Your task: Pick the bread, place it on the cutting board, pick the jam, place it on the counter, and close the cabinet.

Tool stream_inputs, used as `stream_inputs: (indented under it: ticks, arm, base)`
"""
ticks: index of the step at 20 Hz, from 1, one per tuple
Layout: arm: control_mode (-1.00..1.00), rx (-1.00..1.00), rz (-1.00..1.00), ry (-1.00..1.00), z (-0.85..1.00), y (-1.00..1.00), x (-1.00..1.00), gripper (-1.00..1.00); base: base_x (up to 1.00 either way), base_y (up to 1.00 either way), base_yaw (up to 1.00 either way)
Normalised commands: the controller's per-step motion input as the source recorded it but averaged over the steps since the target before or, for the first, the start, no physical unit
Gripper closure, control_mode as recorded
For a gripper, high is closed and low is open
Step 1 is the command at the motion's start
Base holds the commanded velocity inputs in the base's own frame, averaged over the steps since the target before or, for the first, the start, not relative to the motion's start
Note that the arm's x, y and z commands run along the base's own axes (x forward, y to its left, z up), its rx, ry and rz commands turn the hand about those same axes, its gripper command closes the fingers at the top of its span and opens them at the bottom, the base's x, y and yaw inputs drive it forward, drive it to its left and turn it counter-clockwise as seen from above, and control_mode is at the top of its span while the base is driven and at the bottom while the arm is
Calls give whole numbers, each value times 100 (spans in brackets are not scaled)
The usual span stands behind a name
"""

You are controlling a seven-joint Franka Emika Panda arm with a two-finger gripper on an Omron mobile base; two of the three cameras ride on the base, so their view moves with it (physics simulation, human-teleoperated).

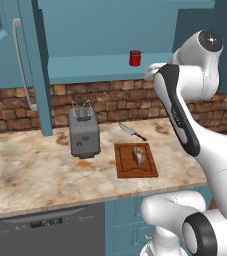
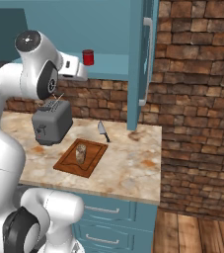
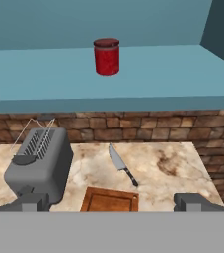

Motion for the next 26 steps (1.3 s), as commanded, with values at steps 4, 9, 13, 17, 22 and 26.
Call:
stream_inputs:
  ticks: [4, 9, 13, 17, 22, 26]
  arm:
    - [-100, 0, 0, 0, 0, 0, 14, -100]
    - [-100, 0, 0, 0, 0, 2, 19, -100]
    - [-100, 0, 0, 0, 0, 1, 20, -100]
    - [-100, 0, 0, 0, 0, 0, 17, -100]
    - [-100, 0, 0, 0, 1, 0, 18, -100]
    - [-100, 0, 0, 0, 6, 0, 24, -100]
  base:
    - [0, 0, 0]
    - [0, 0, 0]
    - [0, 0, 0]
    - [0, 0, 0]
    - [0, 0, 0]
    - [0, 0, 0]
